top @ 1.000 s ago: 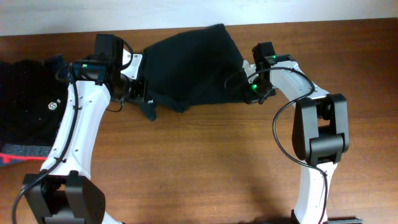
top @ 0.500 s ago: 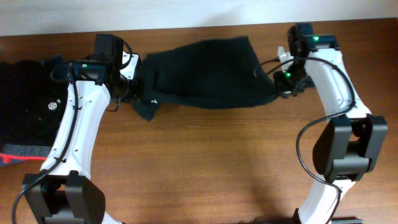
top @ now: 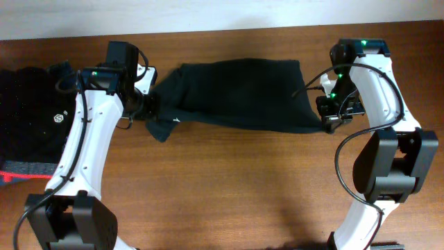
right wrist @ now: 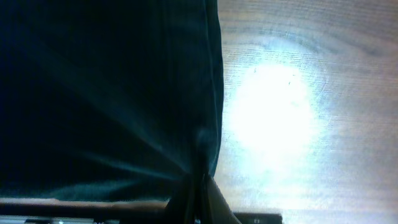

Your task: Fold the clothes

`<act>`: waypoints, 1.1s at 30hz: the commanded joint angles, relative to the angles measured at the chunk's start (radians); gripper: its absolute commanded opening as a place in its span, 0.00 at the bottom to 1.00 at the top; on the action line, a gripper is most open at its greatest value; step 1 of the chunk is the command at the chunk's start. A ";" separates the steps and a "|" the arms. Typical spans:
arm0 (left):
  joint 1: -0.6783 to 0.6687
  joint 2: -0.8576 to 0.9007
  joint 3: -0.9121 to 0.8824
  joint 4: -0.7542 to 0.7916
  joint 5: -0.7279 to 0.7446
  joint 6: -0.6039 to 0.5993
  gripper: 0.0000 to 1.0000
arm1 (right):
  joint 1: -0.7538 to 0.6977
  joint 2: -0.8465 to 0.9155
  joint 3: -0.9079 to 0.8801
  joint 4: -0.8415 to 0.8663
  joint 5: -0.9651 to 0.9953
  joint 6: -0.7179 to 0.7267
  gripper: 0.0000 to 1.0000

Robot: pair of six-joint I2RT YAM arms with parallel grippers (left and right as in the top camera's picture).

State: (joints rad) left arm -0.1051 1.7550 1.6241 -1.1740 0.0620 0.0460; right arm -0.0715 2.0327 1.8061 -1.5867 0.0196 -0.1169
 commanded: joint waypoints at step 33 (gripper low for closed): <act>0.000 -0.365 0.044 0.158 0.226 0.206 0.00 | -0.008 -0.572 0.198 0.044 0.018 0.048 0.04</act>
State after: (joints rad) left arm -0.1051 1.4597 1.6409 -1.0267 0.2729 0.2363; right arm -0.0715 1.5127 1.9553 -1.5463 0.0227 -0.0784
